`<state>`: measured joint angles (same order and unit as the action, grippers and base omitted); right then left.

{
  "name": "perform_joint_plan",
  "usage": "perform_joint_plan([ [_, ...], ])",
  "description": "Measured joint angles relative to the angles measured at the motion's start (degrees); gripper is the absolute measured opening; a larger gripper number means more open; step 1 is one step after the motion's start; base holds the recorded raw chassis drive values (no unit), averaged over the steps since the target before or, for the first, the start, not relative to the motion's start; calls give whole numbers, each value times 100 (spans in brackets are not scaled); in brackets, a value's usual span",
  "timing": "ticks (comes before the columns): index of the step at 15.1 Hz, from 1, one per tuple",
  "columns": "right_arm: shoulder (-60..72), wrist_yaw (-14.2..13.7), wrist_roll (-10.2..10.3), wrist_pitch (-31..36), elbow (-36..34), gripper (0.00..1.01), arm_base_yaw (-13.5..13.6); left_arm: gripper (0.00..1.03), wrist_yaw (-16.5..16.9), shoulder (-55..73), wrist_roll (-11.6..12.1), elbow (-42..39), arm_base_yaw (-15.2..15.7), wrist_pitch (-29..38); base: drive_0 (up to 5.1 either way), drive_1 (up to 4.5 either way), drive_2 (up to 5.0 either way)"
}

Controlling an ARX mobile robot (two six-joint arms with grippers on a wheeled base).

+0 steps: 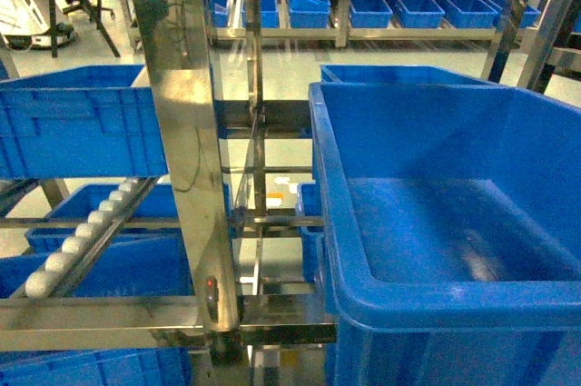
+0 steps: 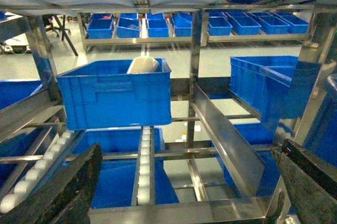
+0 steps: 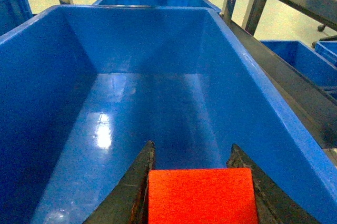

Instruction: Place magnetic block on left shelf second layer

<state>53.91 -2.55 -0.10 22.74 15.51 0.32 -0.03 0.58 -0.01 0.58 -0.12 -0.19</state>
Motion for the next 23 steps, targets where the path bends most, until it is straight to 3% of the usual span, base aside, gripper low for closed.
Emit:
perform_joint_plan([
  [2,-2,2,2,-13,0,33,0,98,0,0,0,0,0,0,0,0,0],
  [4,66,247,334,-789,332,33,26,98,0,0,0,0,0,0,0,0,0],
  [5,380,306,592,-787,739,33,166,98,0,0,0,0,0,0,0,0,0],
  [7,1233,369,632,-55,1434,33,466,98,0,0,0,0,0,0,0,0,0],
  [9,2535,573,723,-52,2149,33,579,98,0,0,0,0,0,0,0,0,0],
  [10,3104,581,826,-195,2479,33,619,98,0,0,0,0,0,-2,0,0,0],
  [13,4629,332,885,-667,4009,33,761,98,0,0,0,0,0,0,0,0,0],
  [15,5434,284,966,-1290,4966,33,787,98,2,0,0,0,0,0,0,0,0],
  [17,5676,74,940,-966,4765,55,713,98,0,0,0,0,0,2,0,0,0],
  [18,5595,-166,831,-555,4478,66,710,98,0,0,0,0,0,-2,0,0,0],
  [20,5003,-848,227,664,3510,90,776,98,0,0,0,0,0,0,0,0,0],
  [21,4321,-1311,-540,1685,2632,100,914,98,2,0,0,0,0,0,0,0,0],
  [22,3486,-1438,-1204,2328,1762,97,960,98,2,0,0,0,0,0,0,0,0],
  [23,2715,-1609,-1576,2673,1045,98,994,98,0,0,0,0,0,0,0,0,0],
])
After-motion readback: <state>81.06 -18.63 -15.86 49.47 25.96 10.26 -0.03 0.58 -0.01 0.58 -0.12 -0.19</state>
